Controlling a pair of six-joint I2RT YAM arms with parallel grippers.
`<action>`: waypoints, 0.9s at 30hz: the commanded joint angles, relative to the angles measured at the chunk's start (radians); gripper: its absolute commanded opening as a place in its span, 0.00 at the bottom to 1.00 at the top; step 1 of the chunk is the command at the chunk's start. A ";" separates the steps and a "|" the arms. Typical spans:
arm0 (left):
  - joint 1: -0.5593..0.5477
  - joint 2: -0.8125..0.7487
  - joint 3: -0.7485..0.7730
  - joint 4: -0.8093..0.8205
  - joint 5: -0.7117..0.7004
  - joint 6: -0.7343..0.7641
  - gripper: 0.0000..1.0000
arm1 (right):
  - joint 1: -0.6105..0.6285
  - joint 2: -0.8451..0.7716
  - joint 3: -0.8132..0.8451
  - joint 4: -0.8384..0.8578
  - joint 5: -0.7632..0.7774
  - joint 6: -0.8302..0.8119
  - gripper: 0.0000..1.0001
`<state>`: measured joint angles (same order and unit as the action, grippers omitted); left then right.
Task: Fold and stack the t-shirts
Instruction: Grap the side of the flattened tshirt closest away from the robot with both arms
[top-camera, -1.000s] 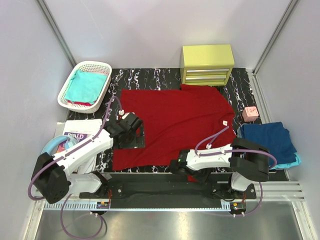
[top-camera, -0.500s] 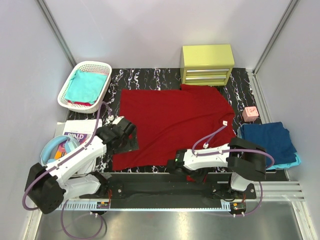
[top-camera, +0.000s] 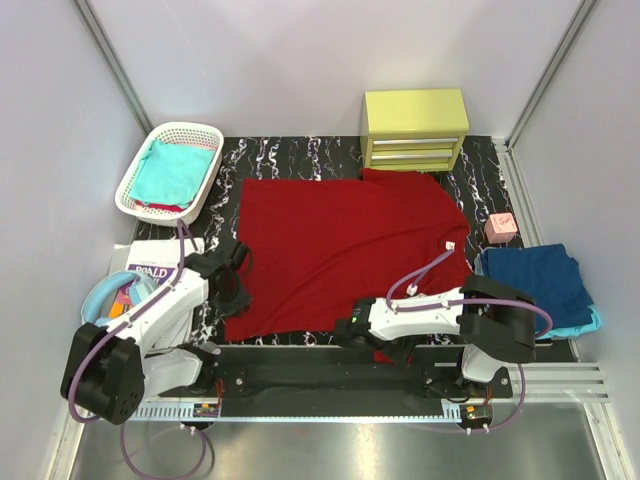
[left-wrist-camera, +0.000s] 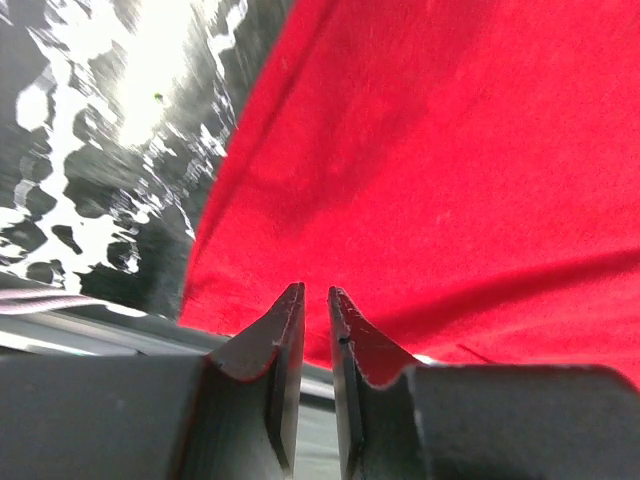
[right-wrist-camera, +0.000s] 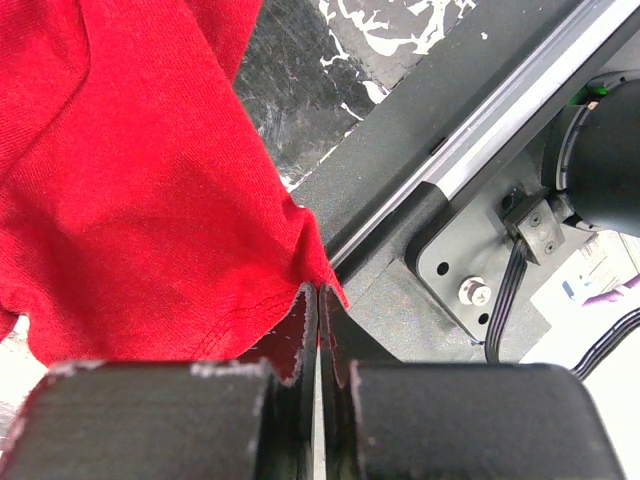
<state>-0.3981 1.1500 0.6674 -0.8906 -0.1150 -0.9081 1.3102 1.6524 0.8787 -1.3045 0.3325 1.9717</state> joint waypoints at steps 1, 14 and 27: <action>0.004 -0.013 -0.038 0.016 0.106 -0.023 0.24 | 0.011 -0.032 0.011 -0.055 0.060 0.046 0.00; 0.002 -0.151 -0.048 -0.099 0.098 -0.023 0.55 | 0.011 -0.009 0.032 -0.041 0.088 0.007 0.00; 0.002 -0.059 -0.114 -0.019 0.138 -0.064 0.48 | 0.011 -0.029 0.029 -0.042 0.088 0.001 0.00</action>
<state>-0.3981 1.0698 0.5713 -0.9554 -0.0204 -0.9474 1.3102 1.6478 0.8917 -1.3060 0.3672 1.9530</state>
